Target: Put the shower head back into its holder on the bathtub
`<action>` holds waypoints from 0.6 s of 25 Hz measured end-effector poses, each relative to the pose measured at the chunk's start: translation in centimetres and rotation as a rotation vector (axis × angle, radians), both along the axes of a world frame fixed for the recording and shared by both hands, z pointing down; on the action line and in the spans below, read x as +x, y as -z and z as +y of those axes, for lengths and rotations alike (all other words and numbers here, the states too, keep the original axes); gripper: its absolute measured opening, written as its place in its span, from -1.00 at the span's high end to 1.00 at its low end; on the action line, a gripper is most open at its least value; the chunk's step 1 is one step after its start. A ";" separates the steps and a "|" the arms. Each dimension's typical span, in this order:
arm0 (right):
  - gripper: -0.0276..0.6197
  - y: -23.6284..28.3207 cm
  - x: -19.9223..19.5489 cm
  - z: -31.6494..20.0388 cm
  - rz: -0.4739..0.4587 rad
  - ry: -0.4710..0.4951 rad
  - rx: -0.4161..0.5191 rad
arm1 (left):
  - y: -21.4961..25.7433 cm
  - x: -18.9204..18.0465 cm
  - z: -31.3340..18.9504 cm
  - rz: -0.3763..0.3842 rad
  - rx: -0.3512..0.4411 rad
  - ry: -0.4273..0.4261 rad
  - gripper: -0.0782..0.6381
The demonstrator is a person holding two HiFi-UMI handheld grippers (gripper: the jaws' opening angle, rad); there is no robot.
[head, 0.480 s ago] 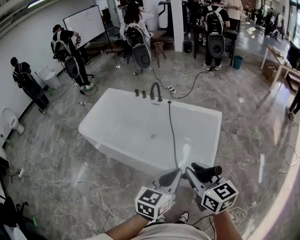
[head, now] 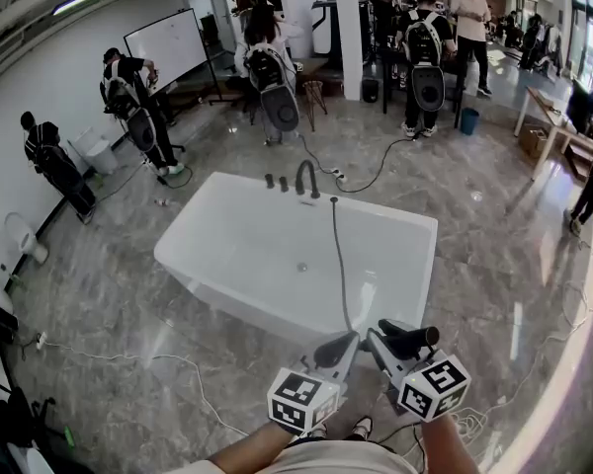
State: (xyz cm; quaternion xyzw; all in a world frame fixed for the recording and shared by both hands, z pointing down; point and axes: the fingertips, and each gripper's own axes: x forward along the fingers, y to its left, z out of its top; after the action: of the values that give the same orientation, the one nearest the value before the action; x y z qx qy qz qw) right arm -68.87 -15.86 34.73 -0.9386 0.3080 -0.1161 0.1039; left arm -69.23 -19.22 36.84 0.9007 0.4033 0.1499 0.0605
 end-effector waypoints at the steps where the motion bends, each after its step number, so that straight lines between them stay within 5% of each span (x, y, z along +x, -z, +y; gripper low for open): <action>1: 0.58 0.0 0.0 0.0 0.001 -0.001 0.001 | 0.0 -0.1 0.0 0.000 0.000 0.000 0.77; 15: 0.58 -0.1 -0.3 2.8 0.012 -0.037 0.078 | -1.5 -0.9 1.2 -0.020 0.028 -0.020 0.77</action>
State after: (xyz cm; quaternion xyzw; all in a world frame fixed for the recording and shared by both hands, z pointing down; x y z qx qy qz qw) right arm -69.18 -13.10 34.85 -0.9400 0.2955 -0.0966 0.1408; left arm -70.14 -18.00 38.30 0.8959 0.4094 0.1650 0.0505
